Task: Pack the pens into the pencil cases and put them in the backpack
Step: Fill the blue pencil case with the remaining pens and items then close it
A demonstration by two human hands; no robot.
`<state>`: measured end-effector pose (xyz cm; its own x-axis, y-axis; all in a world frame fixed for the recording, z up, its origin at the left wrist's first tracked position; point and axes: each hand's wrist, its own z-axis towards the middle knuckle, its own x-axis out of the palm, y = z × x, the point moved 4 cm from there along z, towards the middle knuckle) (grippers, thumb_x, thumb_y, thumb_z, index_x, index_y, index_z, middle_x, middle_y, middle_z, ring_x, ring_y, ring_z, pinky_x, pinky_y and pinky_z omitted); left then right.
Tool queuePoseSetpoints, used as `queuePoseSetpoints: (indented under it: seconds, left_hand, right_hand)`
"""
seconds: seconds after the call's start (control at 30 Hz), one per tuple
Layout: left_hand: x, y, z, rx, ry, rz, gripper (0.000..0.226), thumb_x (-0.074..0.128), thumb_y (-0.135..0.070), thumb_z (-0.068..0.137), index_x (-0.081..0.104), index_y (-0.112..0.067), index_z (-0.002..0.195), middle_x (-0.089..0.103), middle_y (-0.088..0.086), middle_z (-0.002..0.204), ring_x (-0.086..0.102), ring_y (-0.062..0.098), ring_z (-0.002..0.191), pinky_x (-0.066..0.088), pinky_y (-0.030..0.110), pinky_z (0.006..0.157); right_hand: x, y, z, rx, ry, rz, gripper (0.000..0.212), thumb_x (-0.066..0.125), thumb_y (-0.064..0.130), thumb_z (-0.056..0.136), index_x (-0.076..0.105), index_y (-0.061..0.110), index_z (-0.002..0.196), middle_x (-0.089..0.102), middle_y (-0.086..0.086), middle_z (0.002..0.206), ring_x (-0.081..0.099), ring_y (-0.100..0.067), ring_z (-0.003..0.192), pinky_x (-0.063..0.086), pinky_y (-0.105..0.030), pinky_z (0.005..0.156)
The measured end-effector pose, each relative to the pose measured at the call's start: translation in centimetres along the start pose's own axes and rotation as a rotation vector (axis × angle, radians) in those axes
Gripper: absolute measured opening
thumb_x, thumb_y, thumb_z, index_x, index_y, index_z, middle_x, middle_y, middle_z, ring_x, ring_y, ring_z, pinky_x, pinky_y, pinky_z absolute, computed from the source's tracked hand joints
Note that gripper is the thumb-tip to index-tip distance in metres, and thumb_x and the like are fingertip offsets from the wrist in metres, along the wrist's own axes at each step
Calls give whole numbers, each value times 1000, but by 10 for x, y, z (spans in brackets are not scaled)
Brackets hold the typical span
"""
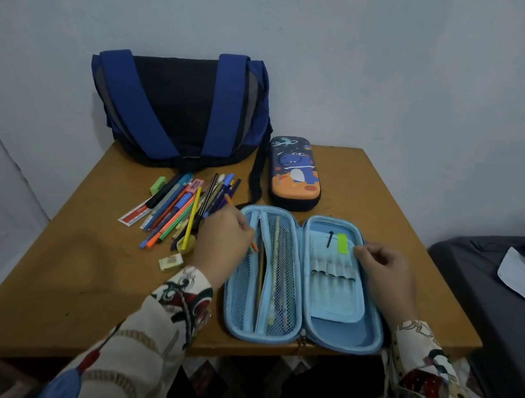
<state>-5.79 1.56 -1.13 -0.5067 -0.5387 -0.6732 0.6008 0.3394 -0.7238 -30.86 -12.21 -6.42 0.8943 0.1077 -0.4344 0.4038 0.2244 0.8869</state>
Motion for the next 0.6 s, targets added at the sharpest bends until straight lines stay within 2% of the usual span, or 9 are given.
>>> queuePoseSetpoints:
  seconds: [0.1,0.23,0.3,0.37,0.43,0.5,0.6]
  left_hand:
    - [8,0,-18,67,40,240,8,52,-21,94,54,-14,90,59,2,71,58,19,61,53,36,55]
    - [12,-5,-35,130,97,364,10,53,-24,93,56,-15,96,62,0,73,61,19,65,55,40,60]
    - [13,-4,-41,156,104,356,16,52,-24,92,63,-13,93,62,-2,77,60,17,72,55,39,64]
    - [13,-3,-47,196,95,342,21,48,-24,94,68,-16,93,62,-3,87,57,17,88,52,36,75]
    - [14,0,-51,221,109,299,25,47,-20,95,70,-19,103,62,-4,101,48,16,103,45,32,86]
    - [15,4,-52,228,127,207,27,50,-15,93,70,-21,111,62,-8,107,44,13,106,42,32,93]
    - [22,11,-50,246,131,97,22,56,-13,91,69,-21,106,62,-12,104,44,12,104,42,33,94]
  right_hand:
    - [-1,0,-1,12,-4,-2,30,60,60,72,73,33,74,73,13,87,67,-15,88,54,-52,86]
    - [-1,3,-3,-2,-4,-3,26,59,58,74,72,34,72,73,13,80,67,-16,84,53,-54,85]
    - [-1,3,-3,-3,1,-1,23,61,52,78,72,33,71,73,12,76,68,-16,80,54,-54,83]
    - [-1,4,-3,0,-11,6,21,64,46,81,72,31,69,73,13,76,68,-16,80,55,-53,81]
    - [-2,5,-4,8,-22,17,23,64,48,79,72,29,68,73,11,76,68,-17,80,55,-50,79]
    - [-1,8,-5,25,-16,27,24,64,47,80,72,28,67,72,8,73,67,-19,78,55,-49,78]
    - [-2,12,-4,71,14,65,17,68,41,85,72,26,77,72,6,81,67,-19,86,55,-47,84]
